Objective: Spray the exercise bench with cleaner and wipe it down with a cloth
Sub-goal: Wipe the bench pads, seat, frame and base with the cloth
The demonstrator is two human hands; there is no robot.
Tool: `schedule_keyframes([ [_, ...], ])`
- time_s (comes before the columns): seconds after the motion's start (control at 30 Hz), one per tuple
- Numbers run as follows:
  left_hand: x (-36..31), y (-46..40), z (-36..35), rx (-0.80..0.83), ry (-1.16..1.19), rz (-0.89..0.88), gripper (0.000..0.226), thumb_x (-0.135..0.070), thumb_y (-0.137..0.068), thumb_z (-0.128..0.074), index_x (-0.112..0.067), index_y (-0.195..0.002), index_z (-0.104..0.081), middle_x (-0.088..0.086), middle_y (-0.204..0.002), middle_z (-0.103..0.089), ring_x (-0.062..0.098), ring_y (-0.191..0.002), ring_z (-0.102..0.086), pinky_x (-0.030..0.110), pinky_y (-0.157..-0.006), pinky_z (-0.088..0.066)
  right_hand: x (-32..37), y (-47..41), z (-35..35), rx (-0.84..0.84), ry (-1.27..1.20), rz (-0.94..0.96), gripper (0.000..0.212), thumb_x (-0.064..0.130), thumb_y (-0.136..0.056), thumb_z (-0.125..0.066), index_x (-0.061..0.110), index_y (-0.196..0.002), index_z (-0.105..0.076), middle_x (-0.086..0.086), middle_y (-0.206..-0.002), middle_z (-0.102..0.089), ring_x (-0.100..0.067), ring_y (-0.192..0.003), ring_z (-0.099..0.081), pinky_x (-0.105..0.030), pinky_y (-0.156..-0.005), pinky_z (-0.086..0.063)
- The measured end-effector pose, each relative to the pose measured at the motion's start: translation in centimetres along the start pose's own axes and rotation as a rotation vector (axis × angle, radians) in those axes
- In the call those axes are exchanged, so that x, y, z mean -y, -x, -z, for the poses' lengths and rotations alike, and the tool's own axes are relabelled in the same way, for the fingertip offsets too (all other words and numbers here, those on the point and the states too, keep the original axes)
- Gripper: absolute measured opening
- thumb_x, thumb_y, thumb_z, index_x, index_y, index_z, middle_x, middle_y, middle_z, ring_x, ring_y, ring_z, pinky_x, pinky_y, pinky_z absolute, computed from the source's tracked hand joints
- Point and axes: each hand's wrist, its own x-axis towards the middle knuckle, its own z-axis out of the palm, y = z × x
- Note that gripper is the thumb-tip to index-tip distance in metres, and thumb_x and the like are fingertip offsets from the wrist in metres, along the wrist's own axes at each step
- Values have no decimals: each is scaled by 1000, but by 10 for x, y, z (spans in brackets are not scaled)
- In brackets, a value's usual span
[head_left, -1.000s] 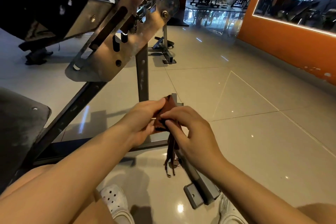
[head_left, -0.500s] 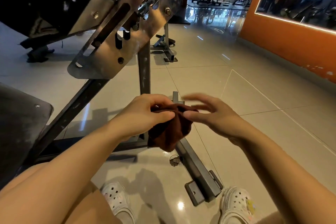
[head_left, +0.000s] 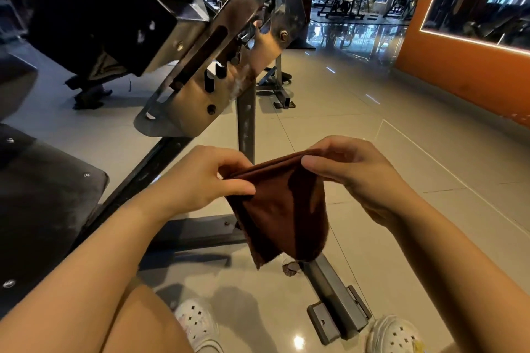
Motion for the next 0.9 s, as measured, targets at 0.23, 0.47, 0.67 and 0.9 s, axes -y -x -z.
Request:
schedule_keyframes([
  [0.23, 12, 9, 6, -267, 136, 81, 24, -12, -94, -58, -34, -93, -67, -7, -91, -68, 11, -87, -64, 28, -70, -60, -11, -26, -35, -135, 114, -18, 19, 34, -93, -59, 16, -88, -53, -9, -90, -67, -20, -83, -66, -31, -64, -56],
  [0.47, -1, -26, 27, -263, 138, 132, 11, -19, -94, -60, -28, -95, -67, -8, -92, -70, 8, -87, -67, 21, -77, -56, -21, -37, -45, 75, -518, -369, 35, 23, -80, -74, 9, -112, -69, -8, -103, -74, -21, -89, -72, -30, -71, -58],
  [0.67, 46, -56, 25, -447, -196, 56, 13, -17, -91, -65, -29, -97, -64, -17, -87, -62, 5, -83, -62, 2, -66, -40, -33, -67, -46, -211, -588, -295, 27, 20, -87, -67, 16, -113, -64, -2, -95, -75, -23, -99, -68, -39, -86, -55],
  [0.9, 93, -69, 34, -537, -627, -251, 48, -35, -89, -60, -9, -129, -54, 11, -122, -65, 27, -111, -63, 43, -92, -54, -46, -120, -38, -591, -684, -452, 23, 17, -103, -47, 14, -125, -54, -13, -102, -66, -26, -83, -64, -35, -63, -54],
])
